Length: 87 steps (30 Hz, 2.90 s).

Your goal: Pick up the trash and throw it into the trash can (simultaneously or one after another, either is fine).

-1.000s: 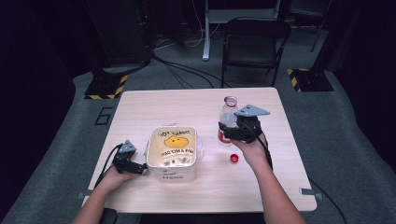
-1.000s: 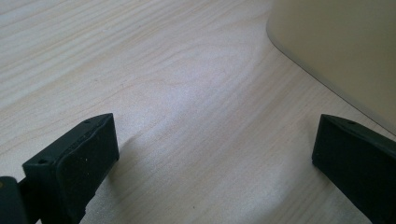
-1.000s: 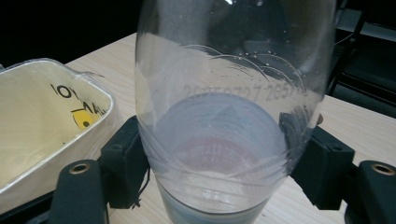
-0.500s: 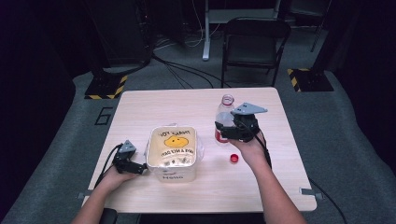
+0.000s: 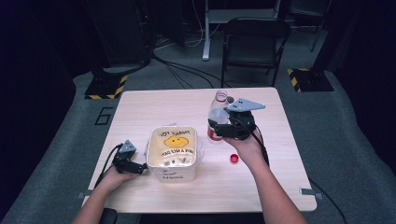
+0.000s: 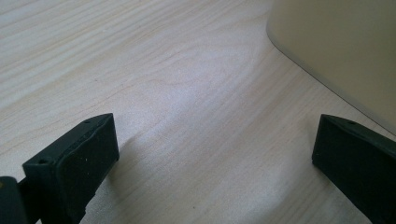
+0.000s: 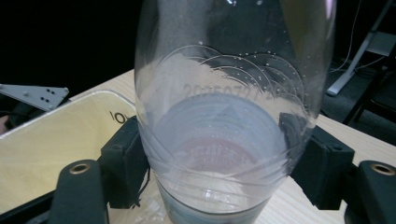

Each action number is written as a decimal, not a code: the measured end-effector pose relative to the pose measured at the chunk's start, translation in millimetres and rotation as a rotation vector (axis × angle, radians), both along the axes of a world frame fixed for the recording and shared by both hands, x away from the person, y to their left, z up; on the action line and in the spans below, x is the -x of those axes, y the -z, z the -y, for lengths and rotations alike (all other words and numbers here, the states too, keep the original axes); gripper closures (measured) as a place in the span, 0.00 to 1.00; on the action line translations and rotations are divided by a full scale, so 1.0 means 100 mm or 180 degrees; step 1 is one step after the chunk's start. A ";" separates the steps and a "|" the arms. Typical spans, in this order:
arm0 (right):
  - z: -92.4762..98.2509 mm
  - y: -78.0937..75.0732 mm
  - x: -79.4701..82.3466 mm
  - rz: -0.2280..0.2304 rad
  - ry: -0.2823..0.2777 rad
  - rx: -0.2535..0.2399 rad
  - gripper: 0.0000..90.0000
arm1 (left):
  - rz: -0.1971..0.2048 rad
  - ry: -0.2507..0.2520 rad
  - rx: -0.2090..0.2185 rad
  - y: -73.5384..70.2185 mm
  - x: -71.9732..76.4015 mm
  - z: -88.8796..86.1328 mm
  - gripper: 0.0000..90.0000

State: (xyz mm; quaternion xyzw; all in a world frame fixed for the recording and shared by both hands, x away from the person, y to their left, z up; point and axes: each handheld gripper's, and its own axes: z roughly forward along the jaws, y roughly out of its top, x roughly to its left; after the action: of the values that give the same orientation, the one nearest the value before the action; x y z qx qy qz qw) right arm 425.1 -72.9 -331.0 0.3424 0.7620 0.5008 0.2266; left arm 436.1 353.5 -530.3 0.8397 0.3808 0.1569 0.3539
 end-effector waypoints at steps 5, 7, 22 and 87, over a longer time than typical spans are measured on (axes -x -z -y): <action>-0.06 -0.08 0.04 0.0032 -0.0049 0.0012 0.31 | 0.0000 0.0000 -0.0001 0.00 0.00 0.00 0.00; -0.08 -0.11 0.04 0.0058 -0.0077 0.0031 0.31 | -0.0001 0.0000 0.0000 0.00 0.00 0.00 0.00; -0.25 -0.33 0.13 0.0156 -0.0255 0.0013 0.31 | -0.0001 0.0000 0.0001 0.00 0.00 0.00 0.00; -1.03 0.37 -0.07 -0.0061 -0.0510 0.0053 0.31 | -0.0005 -0.0003 0.0005 0.00 0.00 0.00 0.00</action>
State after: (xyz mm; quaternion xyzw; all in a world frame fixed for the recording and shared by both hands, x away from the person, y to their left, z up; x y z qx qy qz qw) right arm 432.0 29.7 -367.5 0.2832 0.7932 0.5076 0.1813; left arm 436.1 353.7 -530.2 0.8394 0.3815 0.1560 0.3542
